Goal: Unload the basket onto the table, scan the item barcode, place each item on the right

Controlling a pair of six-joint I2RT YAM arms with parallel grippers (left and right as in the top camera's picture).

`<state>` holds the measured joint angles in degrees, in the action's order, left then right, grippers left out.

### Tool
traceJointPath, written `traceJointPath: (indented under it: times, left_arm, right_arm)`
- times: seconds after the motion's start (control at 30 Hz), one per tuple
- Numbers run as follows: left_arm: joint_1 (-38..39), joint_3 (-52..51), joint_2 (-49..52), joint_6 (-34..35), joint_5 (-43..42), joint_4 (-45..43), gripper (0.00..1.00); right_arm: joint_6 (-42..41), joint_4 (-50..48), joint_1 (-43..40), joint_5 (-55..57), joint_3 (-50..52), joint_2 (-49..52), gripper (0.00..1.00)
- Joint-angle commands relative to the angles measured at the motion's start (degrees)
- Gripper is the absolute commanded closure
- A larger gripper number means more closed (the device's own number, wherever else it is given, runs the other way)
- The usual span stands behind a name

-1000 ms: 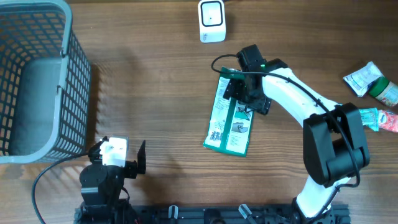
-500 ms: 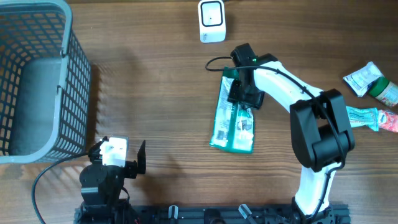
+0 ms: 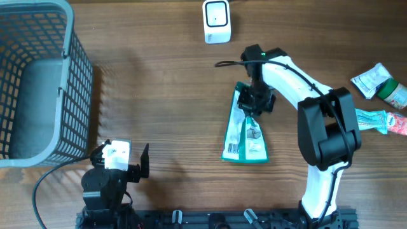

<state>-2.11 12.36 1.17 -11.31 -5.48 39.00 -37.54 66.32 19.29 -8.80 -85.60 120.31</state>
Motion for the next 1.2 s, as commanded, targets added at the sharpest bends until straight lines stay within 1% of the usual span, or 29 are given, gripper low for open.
traceJointPath:
  times: [0.0, 0.07, 0.13, 0.27, 0.43, 0.5, 0.6, 0.73, 0.8, 0.87, 0.93, 1.0, 1.07, 1.1, 1.13, 1.17]
  left_arm:
    - [0.07, -0.04, -0.26, -0.70, -0.48, -0.17, 0.00]
    - [0.07, -0.04, -0.26, -0.70, -0.48, -0.17, 0.00]
    - [0.07, -0.04, -0.26, -0.68, -0.48, -0.17, 0.00]
    - [0.07, -0.04, -0.26, -0.70, -0.48, -0.17, 0.00]
    - [0.07, -0.04, -0.26, -0.68, -0.48, -0.17, 0.00]
    - [0.07, -0.04, -0.26, -0.70, -0.48, -0.17, 0.00]
    - [0.07, -0.04, -0.26, -0.68, -0.48, -0.17, 0.00]
    - [0.07, -0.04, -0.26, -0.68, -0.48, -0.17, 0.00]
    - [0.07, -0.04, -0.26, -0.68, -0.48, -0.17, 0.00]
    - [0.07, -0.04, -0.26, -0.68, -0.48, -0.17, 0.00]
    - [0.07, -0.04, -0.26, -0.68, -0.48, -0.17, 0.00]
    - [0.07, -0.04, -0.26, -0.68, -0.48, -0.17, 0.00]
    - [0.07, -0.04, -0.26, -0.68, -0.48, -0.17, 0.00]
    - [0.07, -0.04, -0.26, -0.70, -0.48, -0.17, 0.00]
    - [0.07, -0.04, -0.26, -0.68, -0.48, -0.17, 0.00]
    - [0.07, -0.04, -0.26, -0.68, -0.48, -0.17, 0.00]
  right_arm:
    - [-4.31, 3.28, -0.04, 0.11, -4.57, -7.69, 0.96]
    - [-4.85, 4.15, -0.04, 0.13, -5.11, -11.72, 0.96]
    - [-6.34, 3.82, -0.04, 0.20, -5.16, -17.86, 0.96]
    - [-14.23, 3.61, -0.04, 0.15, -5.16, -27.19, 0.96]
    - [-15.15, 3.48, -0.02, 2.56, -5.14, -34.97, 0.96]
    - [-15.23, 4.11, -0.02, 2.49, -5.16, -36.63, 0.96]
    - [-19.67, 6.67, -0.02, 2.32, -5.16, -37.94, 0.96]
    - [-19.89, 8.81, -0.02, 2.32, -5.14, -37.92, 0.96]
    - [-19.98, 7.34, -0.02, 2.91, -5.01, -37.88, 0.95]
    - [-16.44, 4.94, -0.02, 4.09, -4.85, -37.57, 0.95]
    - [-7.61, -0.70, -0.02, 4.07, -4.81, -37.27, 0.95]
    - [1.86, -8.52, 0.00, 4.04, -4.81, -37.27, 0.96]
    - [8.96, -15.72, 0.02, 4.11, -4.81, -37.27, 0.96]
    - [14.51, -19.76, 0.02, 4.07, -4.81, -37.27, 0.95]
    - [17.77, -22.67, 0.02, 4.20, -4.81, -37.20, 0.96]
    - [18.60, -26.21, 0.02, 6.16, -4.81, -37.16, 0.95]
